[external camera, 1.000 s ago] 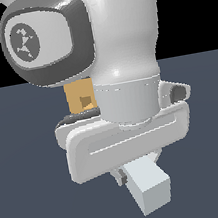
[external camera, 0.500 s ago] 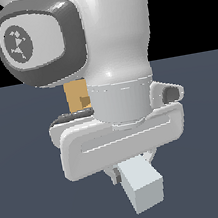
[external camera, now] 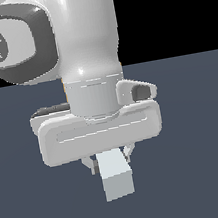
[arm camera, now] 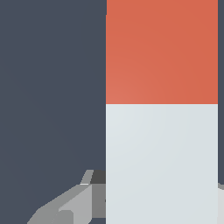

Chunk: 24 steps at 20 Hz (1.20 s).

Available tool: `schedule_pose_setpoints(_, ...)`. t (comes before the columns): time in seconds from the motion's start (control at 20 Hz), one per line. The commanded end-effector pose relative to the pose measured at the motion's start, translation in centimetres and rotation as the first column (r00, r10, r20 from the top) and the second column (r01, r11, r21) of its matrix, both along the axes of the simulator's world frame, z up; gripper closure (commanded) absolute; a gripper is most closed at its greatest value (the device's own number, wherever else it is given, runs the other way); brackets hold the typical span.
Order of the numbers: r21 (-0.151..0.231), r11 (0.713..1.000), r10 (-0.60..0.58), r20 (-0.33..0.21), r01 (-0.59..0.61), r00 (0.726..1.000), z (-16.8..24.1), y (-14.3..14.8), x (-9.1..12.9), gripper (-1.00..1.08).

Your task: Insert the peg into the horizontal hole in a box.

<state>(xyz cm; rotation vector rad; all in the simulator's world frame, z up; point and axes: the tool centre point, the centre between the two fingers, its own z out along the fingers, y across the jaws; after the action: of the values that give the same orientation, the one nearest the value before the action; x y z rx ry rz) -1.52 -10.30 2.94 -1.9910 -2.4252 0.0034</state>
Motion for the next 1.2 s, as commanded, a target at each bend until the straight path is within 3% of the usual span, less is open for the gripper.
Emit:
schedule_pose_setpoints(0.0,0.0,0.999,-0.04,0.004,0.04,0.999,0.5,0.8,-1.1,1.08)
schedule_pose_setpoints(0.5,0.0,0.972,-0.237,0.004,0.237,0.972,1.9,5.6,-6.8,1.08)
schedule_pose_setpoints(1.15,0.0,0.896,-0.443,0.004,0.443,0.896,3.5,12.2,-11.6,1.08)
